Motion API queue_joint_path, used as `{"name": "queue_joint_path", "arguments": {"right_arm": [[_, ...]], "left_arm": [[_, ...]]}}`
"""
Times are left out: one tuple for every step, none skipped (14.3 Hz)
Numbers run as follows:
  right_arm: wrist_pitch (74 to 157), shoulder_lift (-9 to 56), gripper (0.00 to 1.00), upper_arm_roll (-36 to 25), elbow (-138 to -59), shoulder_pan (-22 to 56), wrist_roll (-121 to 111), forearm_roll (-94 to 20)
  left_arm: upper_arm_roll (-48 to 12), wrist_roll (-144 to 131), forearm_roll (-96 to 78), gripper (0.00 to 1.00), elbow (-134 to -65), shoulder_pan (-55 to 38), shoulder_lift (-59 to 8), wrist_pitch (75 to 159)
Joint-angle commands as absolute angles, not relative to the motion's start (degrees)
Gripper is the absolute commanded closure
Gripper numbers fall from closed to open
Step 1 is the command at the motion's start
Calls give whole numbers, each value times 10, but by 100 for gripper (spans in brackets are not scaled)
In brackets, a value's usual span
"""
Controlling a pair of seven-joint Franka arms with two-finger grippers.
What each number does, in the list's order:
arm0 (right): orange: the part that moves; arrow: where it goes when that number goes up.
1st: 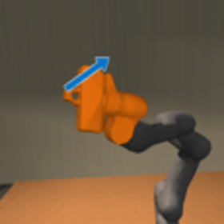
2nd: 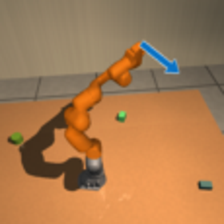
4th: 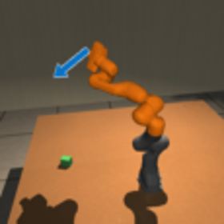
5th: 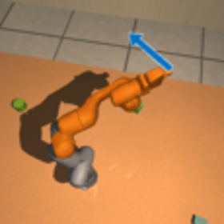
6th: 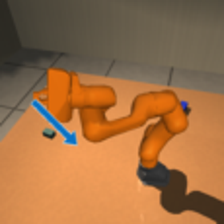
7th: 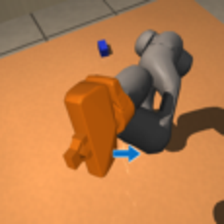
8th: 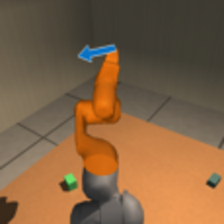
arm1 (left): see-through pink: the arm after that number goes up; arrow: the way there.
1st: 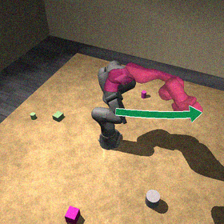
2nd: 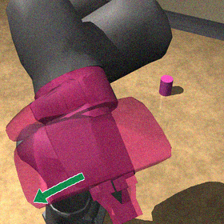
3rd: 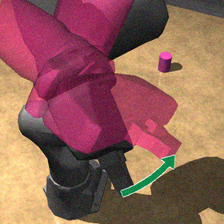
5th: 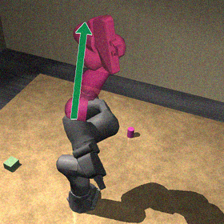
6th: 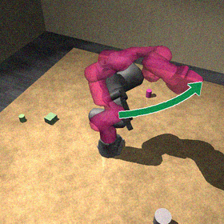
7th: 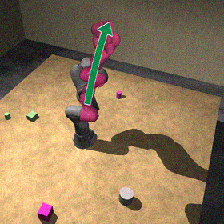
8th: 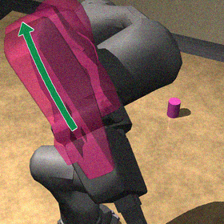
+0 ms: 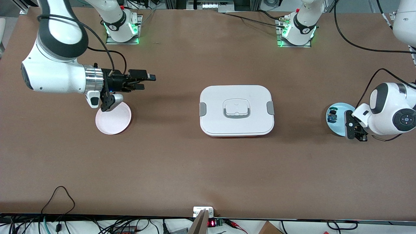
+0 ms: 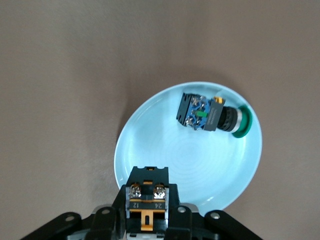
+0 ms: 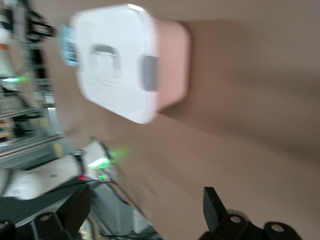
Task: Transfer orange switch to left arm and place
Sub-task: 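Carry the switch to the blue plate while the right gripper withdraws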
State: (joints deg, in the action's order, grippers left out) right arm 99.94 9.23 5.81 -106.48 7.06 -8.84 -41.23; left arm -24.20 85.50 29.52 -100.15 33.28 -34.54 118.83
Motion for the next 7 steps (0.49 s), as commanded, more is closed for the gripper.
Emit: {"name": "queue_joint_path", "arguments": {"right_arm": [[986, 83, 0, 57, -1066, 62, -15, -277], [979, 83, 0, 55, -1066, 58, -5, -239], [963, 82, 0, 55, -1058, 60, -4, -138], [951, 81, 0, 57, -1048, 66, -4, -64], [946, 74, 0, 57, -1042, 69, -10, -27], [947, 67, 0, 55, -1041, 65, -14, -12], [948, 64, 0, 54, -1032, 63, -11, 1]], "left_arm": [[-252, 883, 311, 82, -1028, 365, -342, 1212], [-252, 883, 311, 82, -1040, 368, -344, 1233], [-251, 884, 312, 82, -1049, 372, -345, 1257], [-251, 883, 312, 81, -1049, 371, -351, 1260], [-251, 883, 313, 81, -1049, 371, -359, 1261], [-251, 883, 313, 81, -1049, 374, -366, 1261], [-251, 883, 313, 81, -1049, 377, -368, 1261]]}}
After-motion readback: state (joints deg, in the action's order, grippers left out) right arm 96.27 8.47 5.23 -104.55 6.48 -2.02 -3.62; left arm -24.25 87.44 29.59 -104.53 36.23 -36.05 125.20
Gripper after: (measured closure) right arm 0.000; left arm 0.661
